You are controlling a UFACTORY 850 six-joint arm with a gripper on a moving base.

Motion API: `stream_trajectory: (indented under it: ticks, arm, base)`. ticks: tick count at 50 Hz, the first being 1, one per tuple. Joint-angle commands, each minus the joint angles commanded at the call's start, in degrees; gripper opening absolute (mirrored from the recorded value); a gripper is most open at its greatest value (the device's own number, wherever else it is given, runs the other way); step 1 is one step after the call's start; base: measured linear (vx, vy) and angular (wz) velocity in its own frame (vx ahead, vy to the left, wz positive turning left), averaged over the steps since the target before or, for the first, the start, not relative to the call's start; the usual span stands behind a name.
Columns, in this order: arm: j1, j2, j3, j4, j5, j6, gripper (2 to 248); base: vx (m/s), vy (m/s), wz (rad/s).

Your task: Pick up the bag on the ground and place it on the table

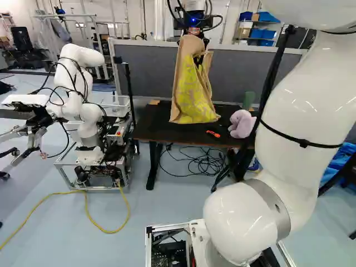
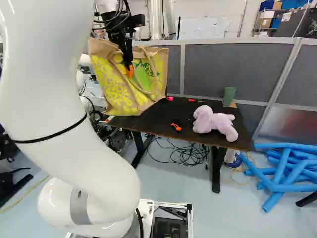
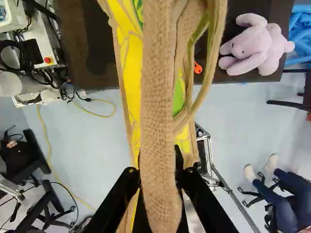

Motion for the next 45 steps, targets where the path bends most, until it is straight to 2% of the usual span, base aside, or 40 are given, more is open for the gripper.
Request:
stream_trajectory:
  ticks: [10, 19, 45]
  arm:
    - [0.00, 0.00, 0.00, 0.00, 0.00, 0.00, 35]
    - [0.00, 0.00, 0.00, 0.00, 0.00, 0.00, 35]
    - [0.00, 0.00, 0.00, 0.00, 0.00, 0.00, 35]
  base:
    - [0.088, 0.073, -0.189]
    - [0.080, 0.067, -0.017]
    - [0.068, 0.018, -0.005]
